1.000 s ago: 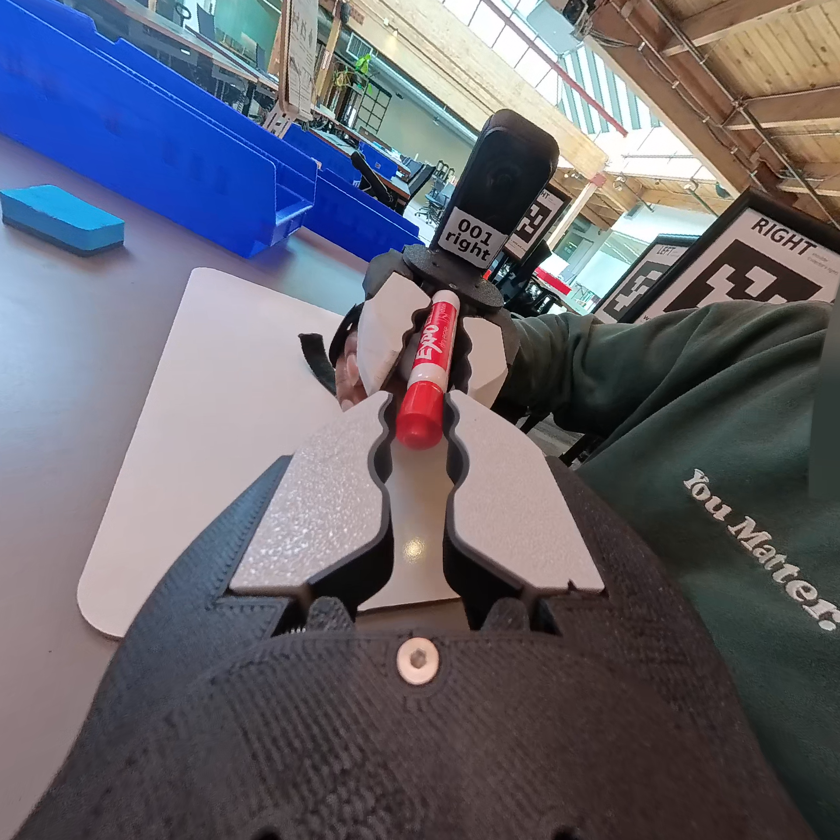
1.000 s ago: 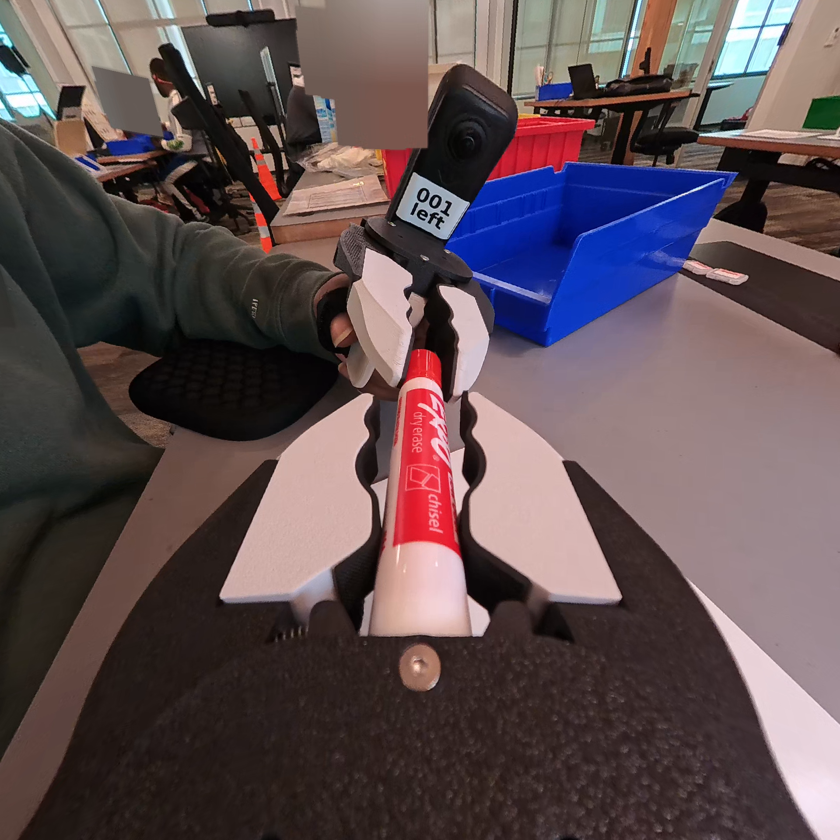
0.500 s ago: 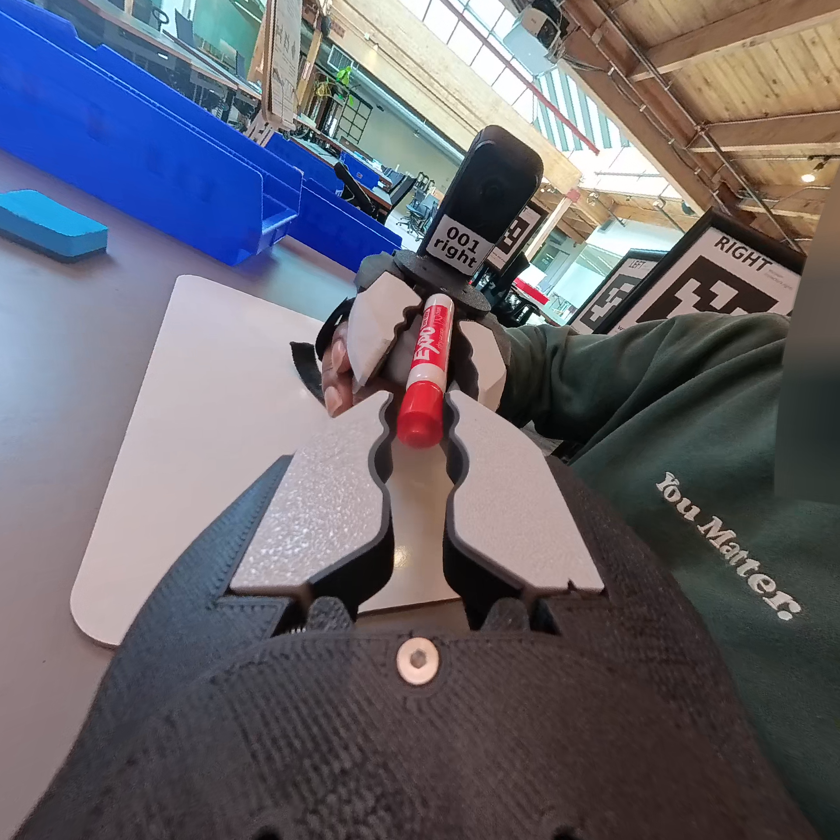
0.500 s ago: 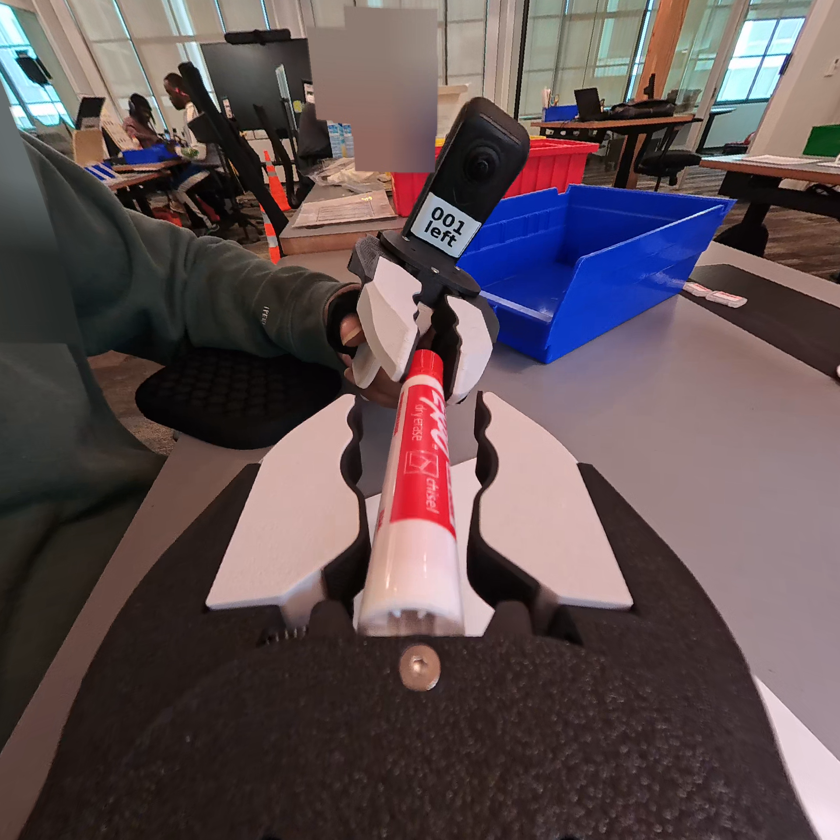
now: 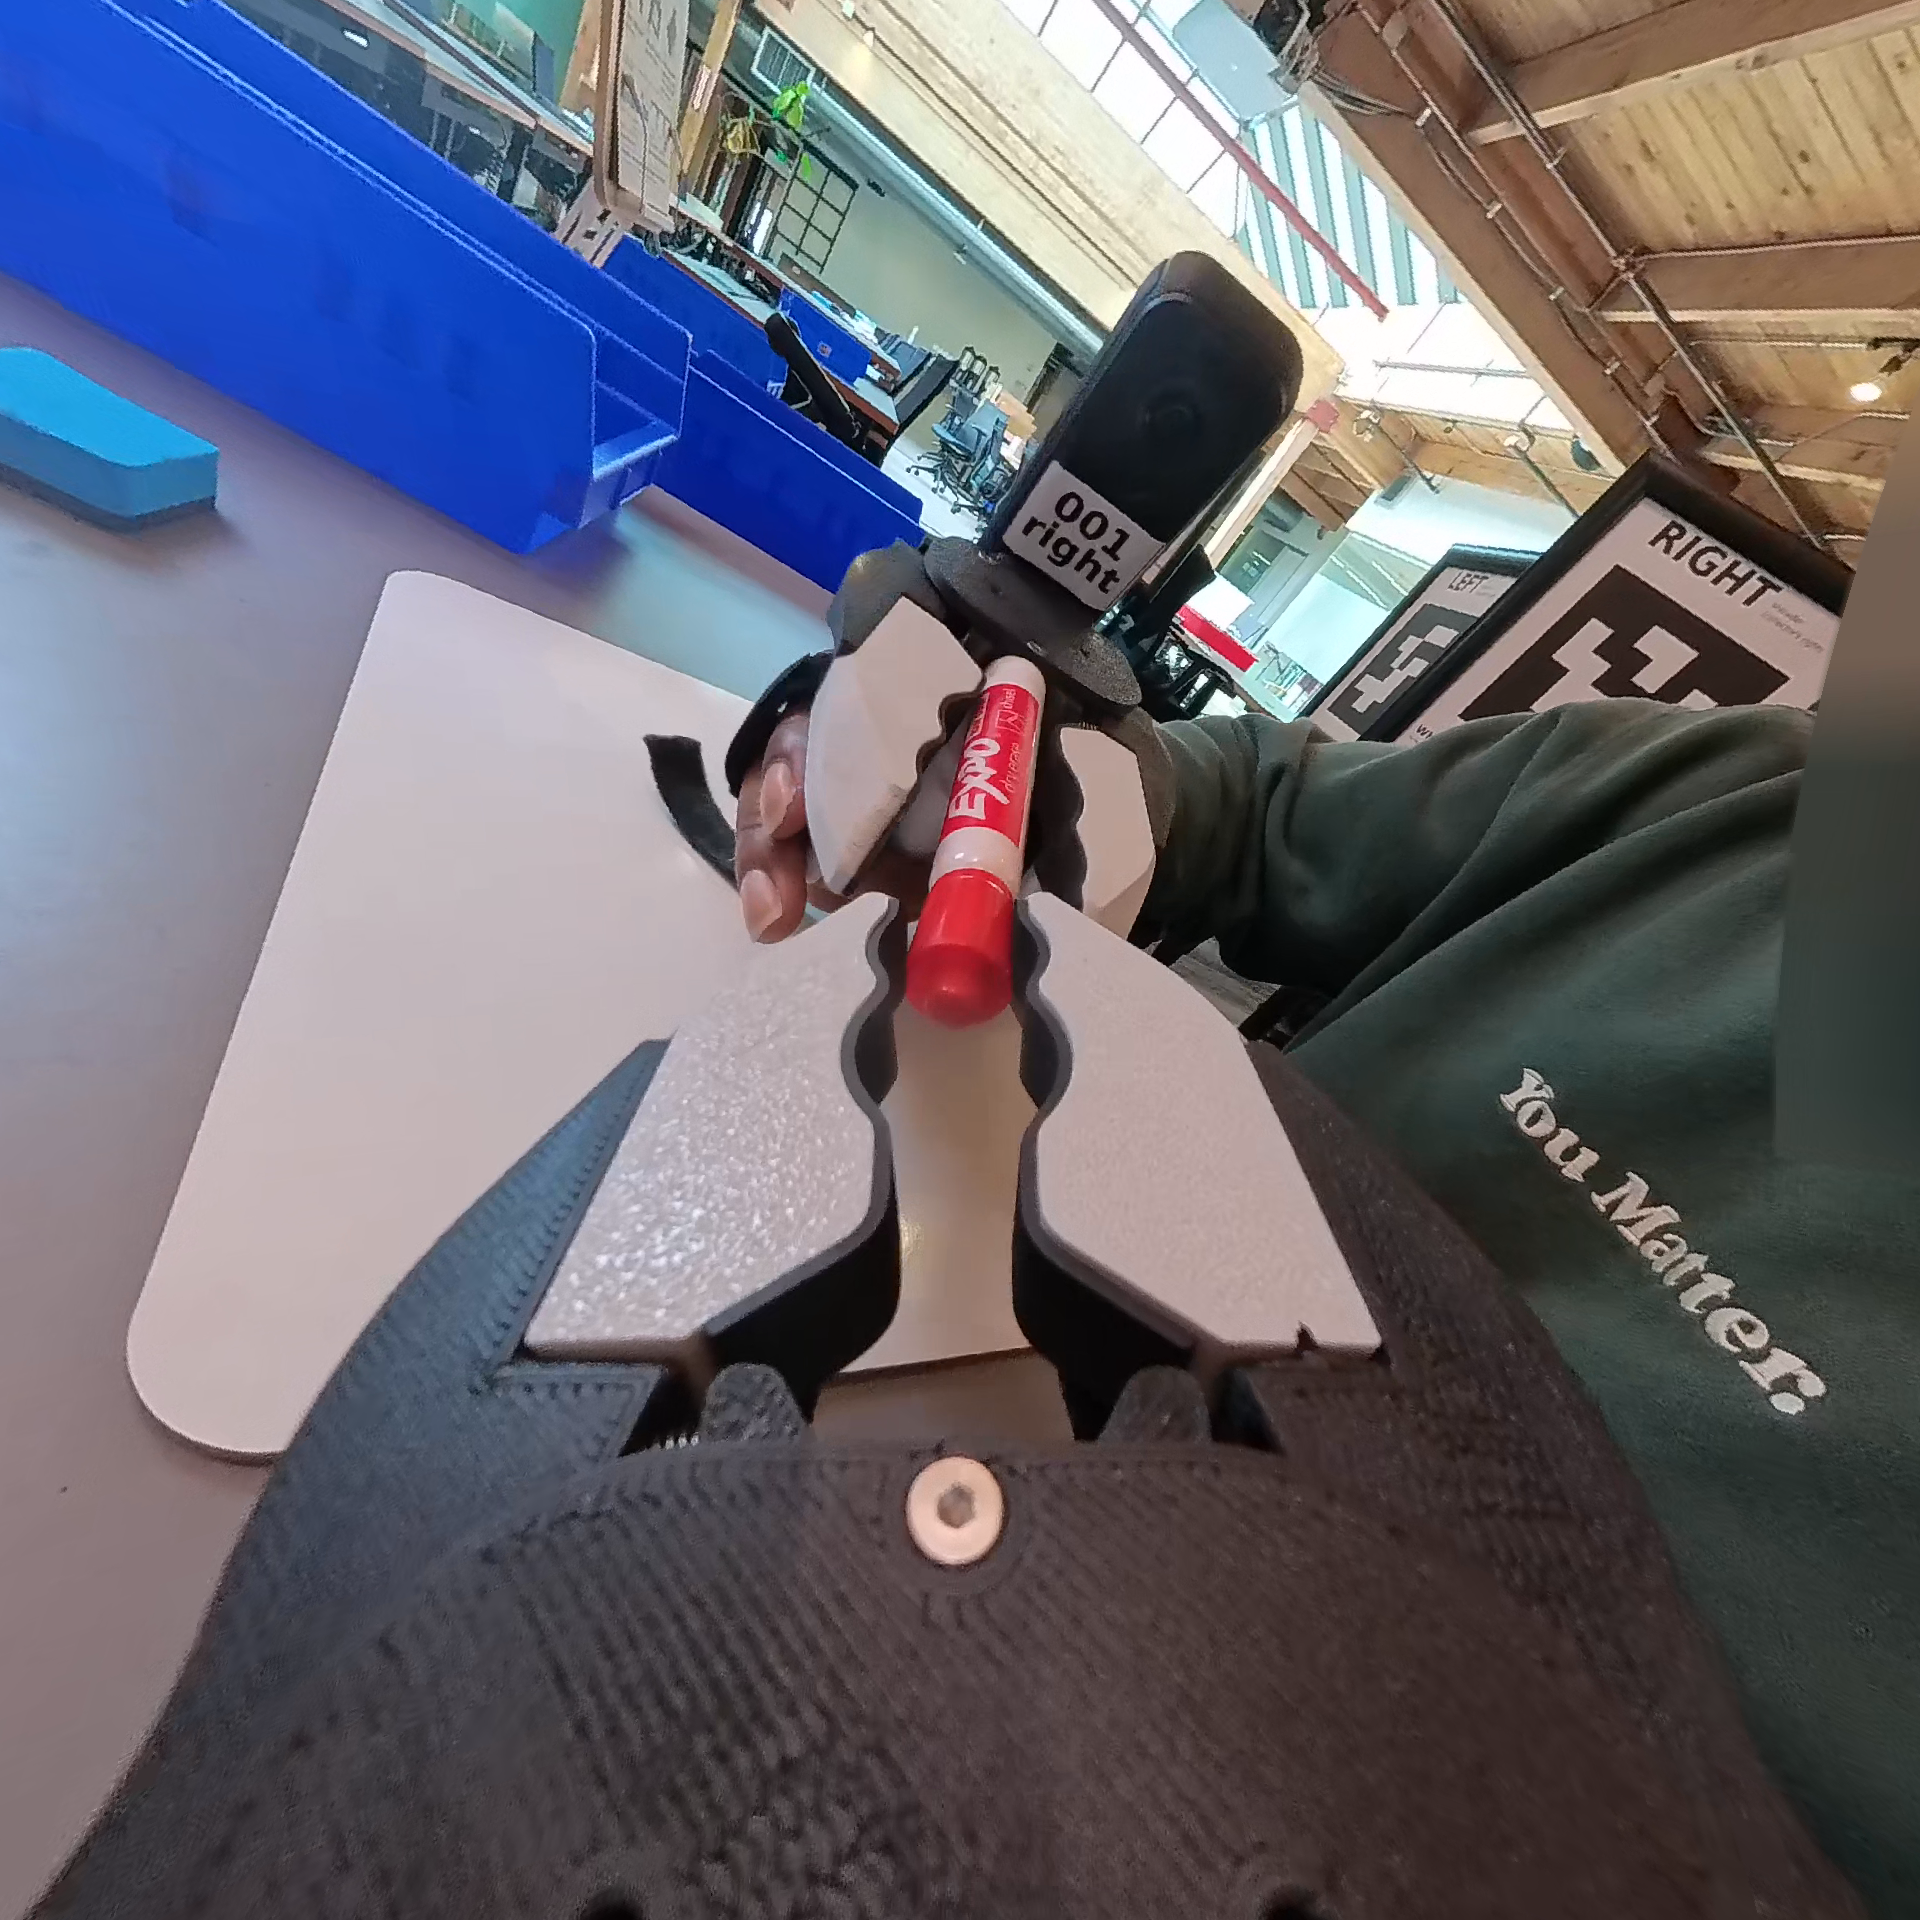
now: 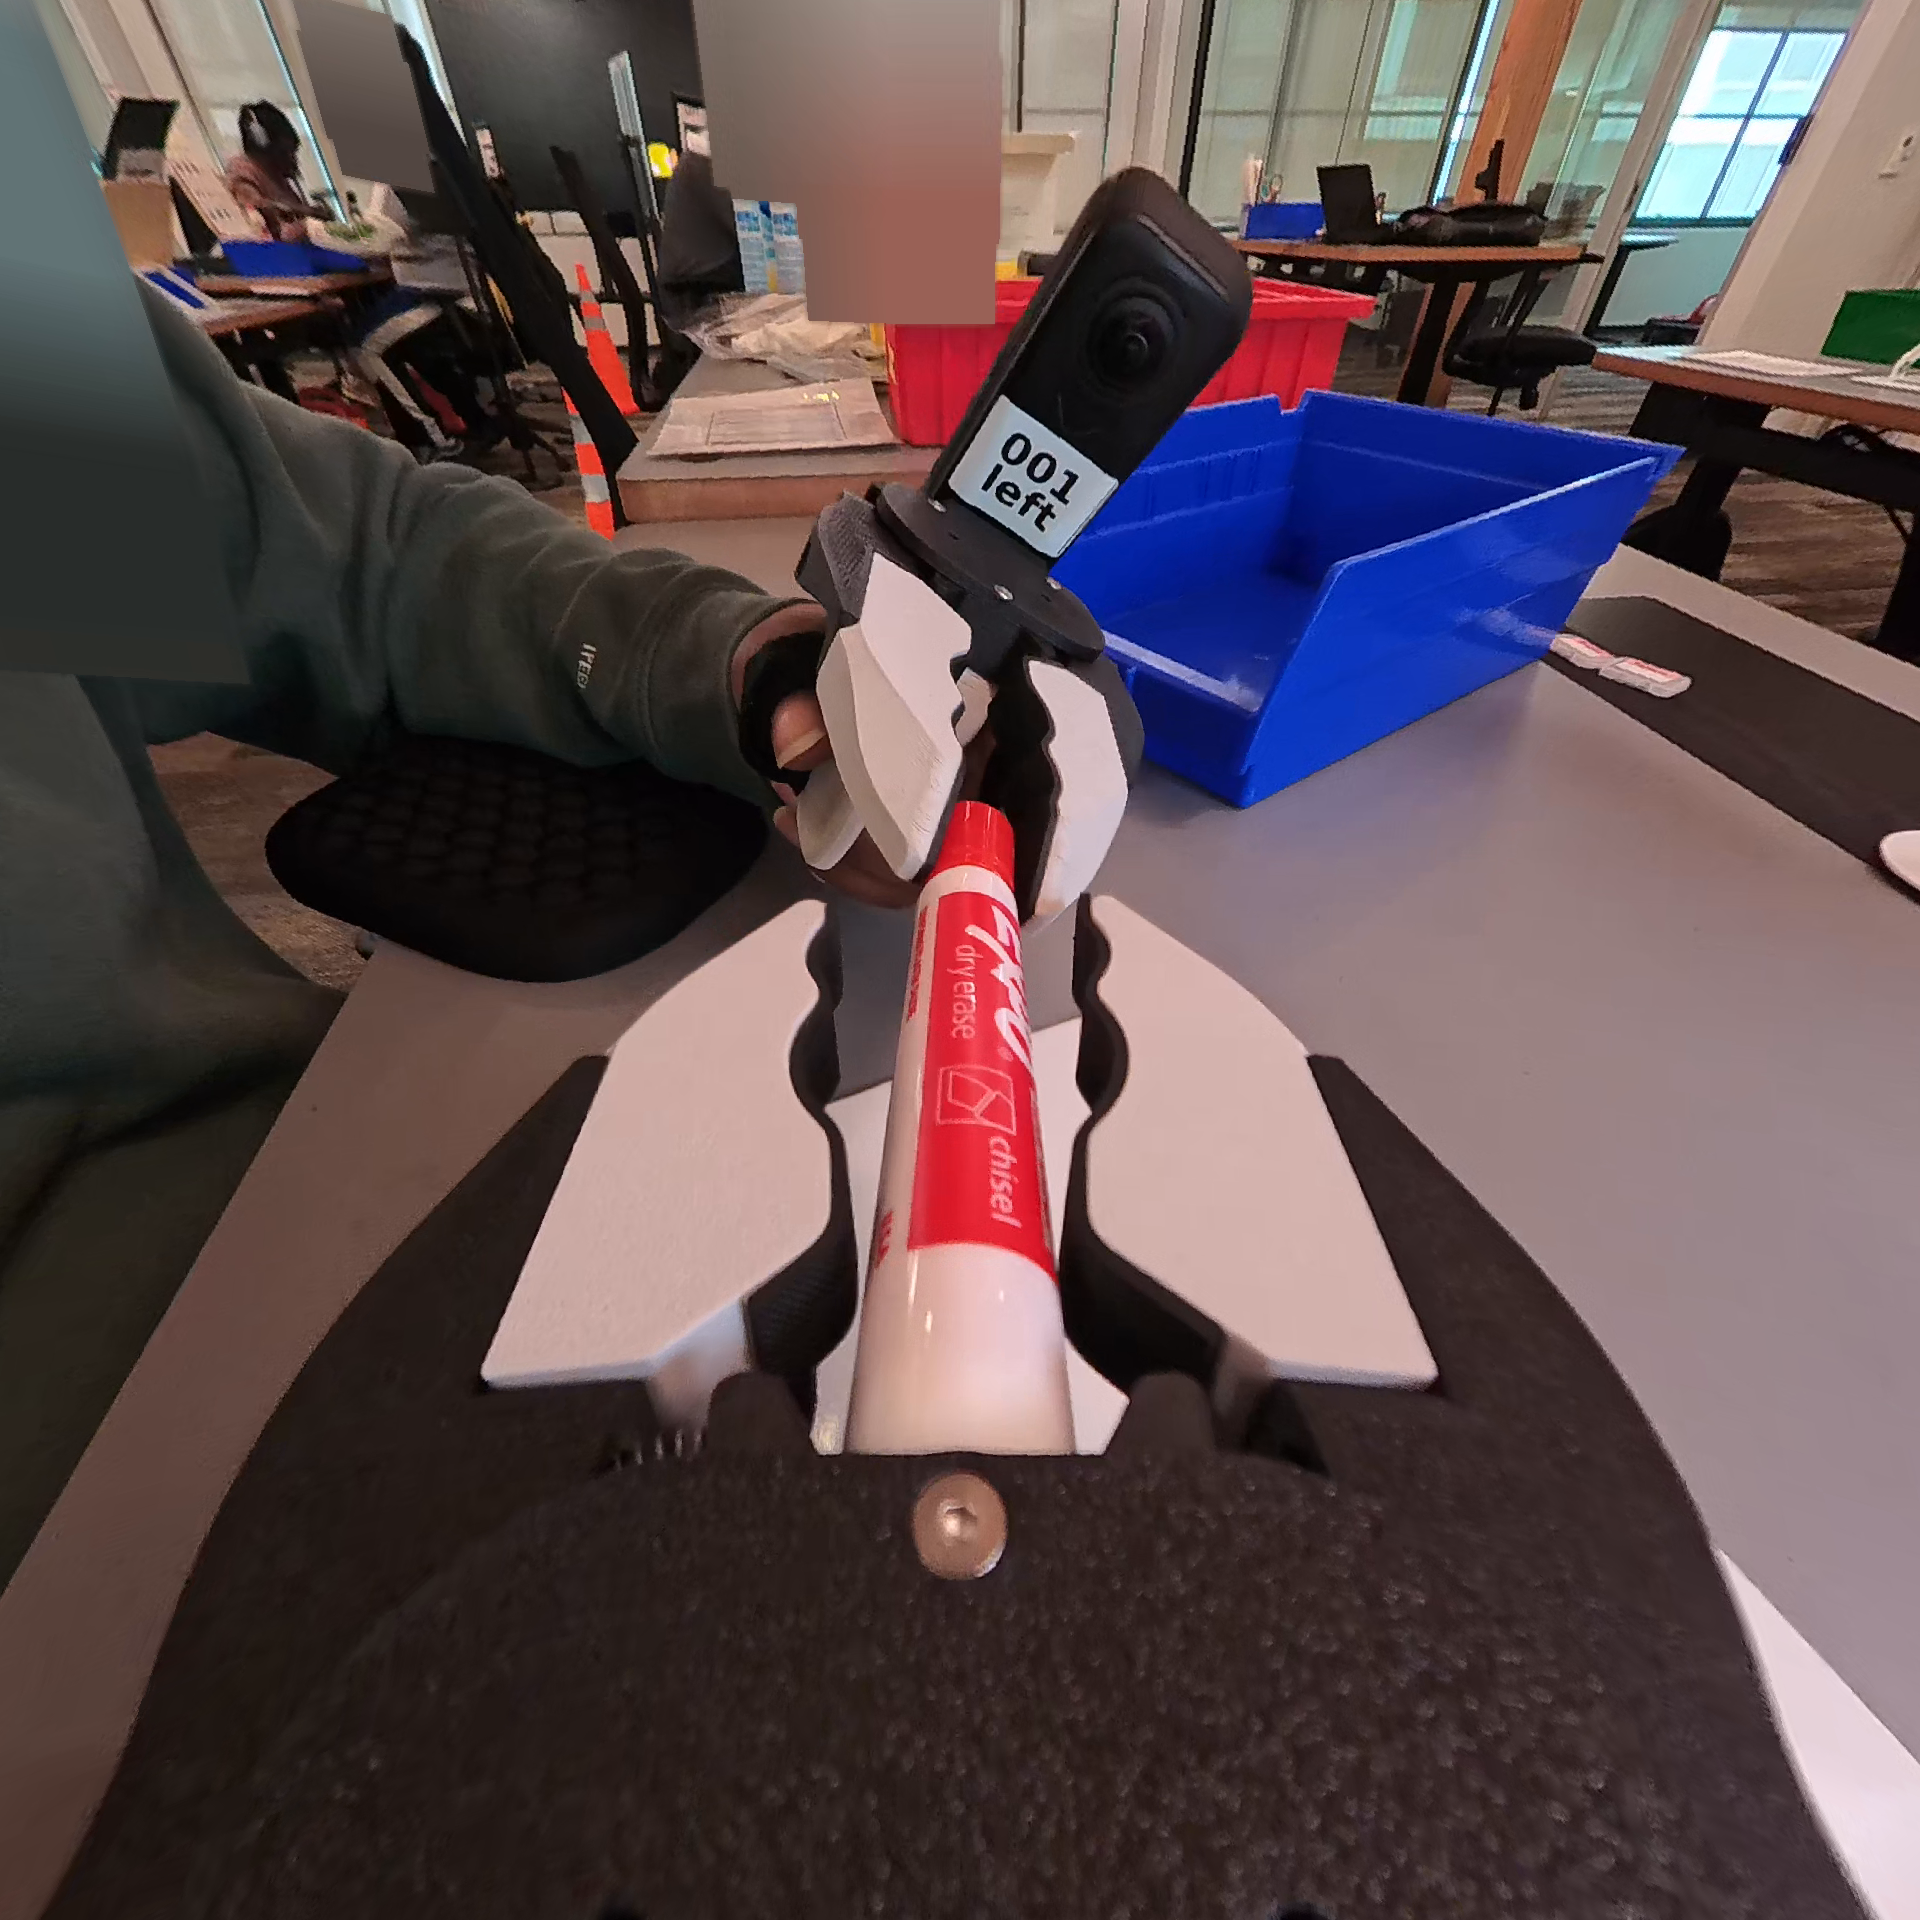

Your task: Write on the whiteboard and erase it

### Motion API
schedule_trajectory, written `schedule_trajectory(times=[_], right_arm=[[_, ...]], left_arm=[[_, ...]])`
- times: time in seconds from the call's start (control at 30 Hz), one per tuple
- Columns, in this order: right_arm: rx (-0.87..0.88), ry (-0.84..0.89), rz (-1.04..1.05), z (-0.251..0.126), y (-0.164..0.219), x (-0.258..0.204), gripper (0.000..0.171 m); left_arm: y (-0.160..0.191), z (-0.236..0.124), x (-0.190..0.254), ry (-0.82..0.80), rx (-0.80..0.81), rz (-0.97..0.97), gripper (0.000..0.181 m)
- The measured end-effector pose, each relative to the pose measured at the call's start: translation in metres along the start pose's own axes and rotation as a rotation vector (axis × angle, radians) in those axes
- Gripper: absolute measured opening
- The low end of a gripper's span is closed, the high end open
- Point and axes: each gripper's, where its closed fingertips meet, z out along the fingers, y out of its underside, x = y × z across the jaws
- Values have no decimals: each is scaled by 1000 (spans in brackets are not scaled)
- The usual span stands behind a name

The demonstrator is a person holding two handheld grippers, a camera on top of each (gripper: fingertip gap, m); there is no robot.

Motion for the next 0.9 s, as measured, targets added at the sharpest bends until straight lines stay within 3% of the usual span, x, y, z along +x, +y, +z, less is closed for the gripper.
schedule_trajectory(times=[0.9], right_arm=[[-84,35,-95,2,11,-1,33]], left_arm=[[14,3,-7,21,-56,-95,21]])
